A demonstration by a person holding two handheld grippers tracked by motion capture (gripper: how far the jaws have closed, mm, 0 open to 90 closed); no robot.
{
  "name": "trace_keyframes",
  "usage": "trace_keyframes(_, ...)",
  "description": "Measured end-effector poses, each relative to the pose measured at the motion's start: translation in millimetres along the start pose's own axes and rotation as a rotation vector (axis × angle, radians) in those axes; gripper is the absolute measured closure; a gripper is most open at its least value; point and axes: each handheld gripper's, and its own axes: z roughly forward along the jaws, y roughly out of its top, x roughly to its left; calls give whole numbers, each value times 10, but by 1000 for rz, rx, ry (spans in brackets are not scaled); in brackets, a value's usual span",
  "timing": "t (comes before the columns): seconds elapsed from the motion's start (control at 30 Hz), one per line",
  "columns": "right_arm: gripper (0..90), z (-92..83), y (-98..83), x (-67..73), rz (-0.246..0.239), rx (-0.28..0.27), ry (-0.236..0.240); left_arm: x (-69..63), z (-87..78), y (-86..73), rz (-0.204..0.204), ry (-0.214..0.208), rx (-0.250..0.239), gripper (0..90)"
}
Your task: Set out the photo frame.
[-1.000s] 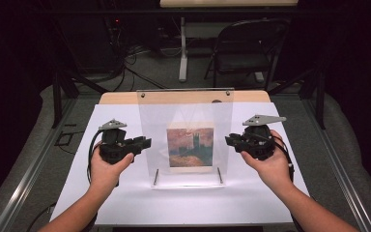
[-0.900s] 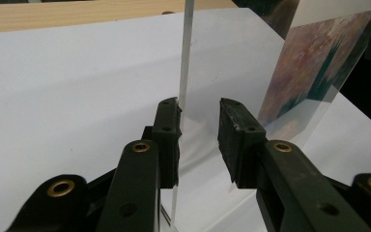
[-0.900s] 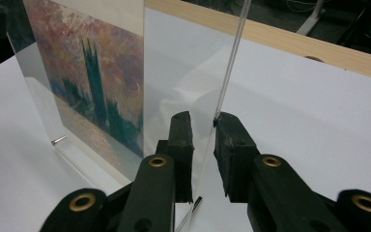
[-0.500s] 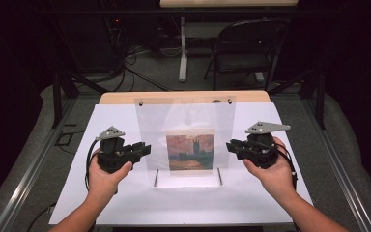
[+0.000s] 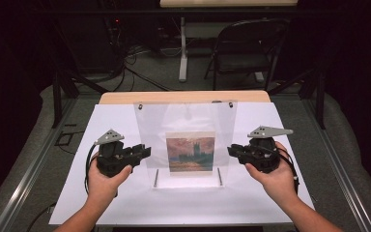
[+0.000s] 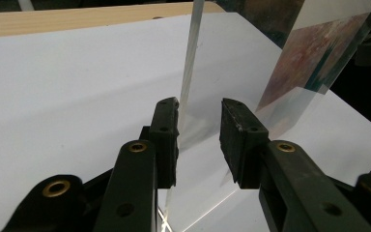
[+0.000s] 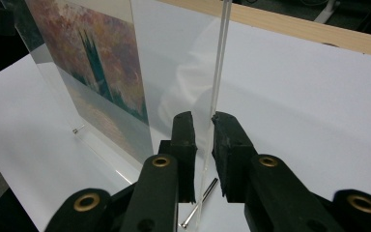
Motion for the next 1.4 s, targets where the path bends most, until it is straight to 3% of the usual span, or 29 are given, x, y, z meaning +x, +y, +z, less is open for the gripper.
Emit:
trace_keyframes(0.33,752,-16,1,-7,-11,-16,15,7,-28,-36,-11,-8,14,651)
trace_keyframes(0.53,716,-70,-30,-44,3,-19,18,40,-115,-78,5,22,4,597)
trace_keyframes(0.77,664,-200,-113,-87,3,-56,-5,158,-219,-179,-7,73,-13,516)
trace_keyframes(1.0,613,-188,-368,-104,-9,-61,-63,314,-218,-452,-29,142,-35,482)
trace_keyframes(1.1,602,-152,-497,-116,20,-65,-72,400,-207,-580,-35,191,-42,474)
trace_keyframes(1.27,575,-86,-717,-165,59,-77,-83,557,-193,-788,-100,215,-54,463)
trace_keyframes(1.4,556,-18,-859,-186,57,-61,-116,663,-173,-931,-126,245,-53,454)
